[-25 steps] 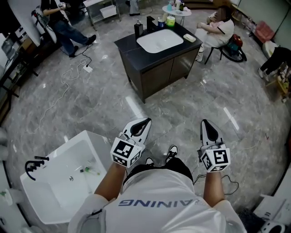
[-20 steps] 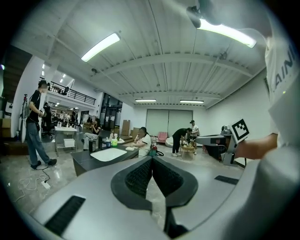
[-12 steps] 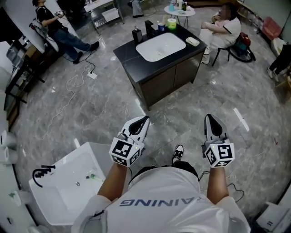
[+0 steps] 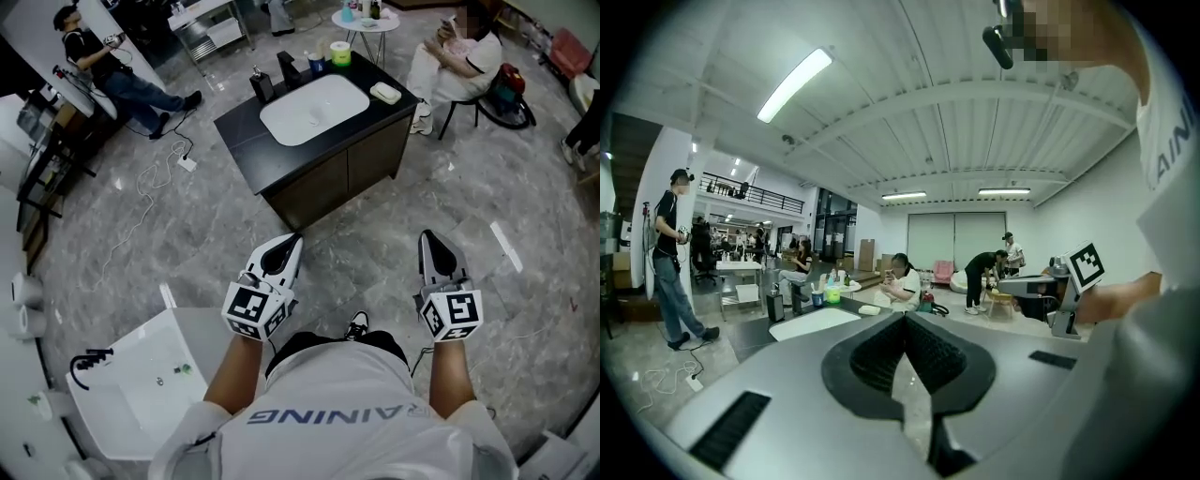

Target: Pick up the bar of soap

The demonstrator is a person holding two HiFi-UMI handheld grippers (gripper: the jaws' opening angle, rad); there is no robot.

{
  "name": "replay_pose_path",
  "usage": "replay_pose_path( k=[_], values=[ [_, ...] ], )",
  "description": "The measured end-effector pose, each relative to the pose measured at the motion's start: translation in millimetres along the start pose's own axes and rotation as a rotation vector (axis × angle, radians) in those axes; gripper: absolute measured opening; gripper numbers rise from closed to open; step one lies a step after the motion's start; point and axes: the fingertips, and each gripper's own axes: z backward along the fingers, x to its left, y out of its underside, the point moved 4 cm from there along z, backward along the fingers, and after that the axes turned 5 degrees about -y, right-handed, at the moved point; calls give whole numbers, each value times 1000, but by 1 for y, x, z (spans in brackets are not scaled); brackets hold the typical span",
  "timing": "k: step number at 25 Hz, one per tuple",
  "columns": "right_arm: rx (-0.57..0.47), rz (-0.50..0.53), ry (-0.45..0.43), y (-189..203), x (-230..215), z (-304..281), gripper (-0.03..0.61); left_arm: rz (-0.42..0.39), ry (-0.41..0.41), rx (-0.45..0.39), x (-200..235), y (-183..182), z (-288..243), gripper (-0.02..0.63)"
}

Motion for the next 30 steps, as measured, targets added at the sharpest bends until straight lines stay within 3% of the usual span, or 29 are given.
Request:
replay_pose_path(
  k=[6, 14, 23, 30],
  values=[
    [26, -12, 28, 5, -53, -9, 18, -11, 13, 21, -17, -5, -50, 8],
    [47, -23, 47, 8, -90, -26, 17, -10, 46, 28, -20, -12, -102, 8],
    [40, -12, 136, 0, -127, -60, 17, -7, 109, -2, 9, -22, -170, 8],
    [58, -1, 163, -22, -138, -126, 18, 4, 148, -10, 61, -41, -225, 8]
  ],
)
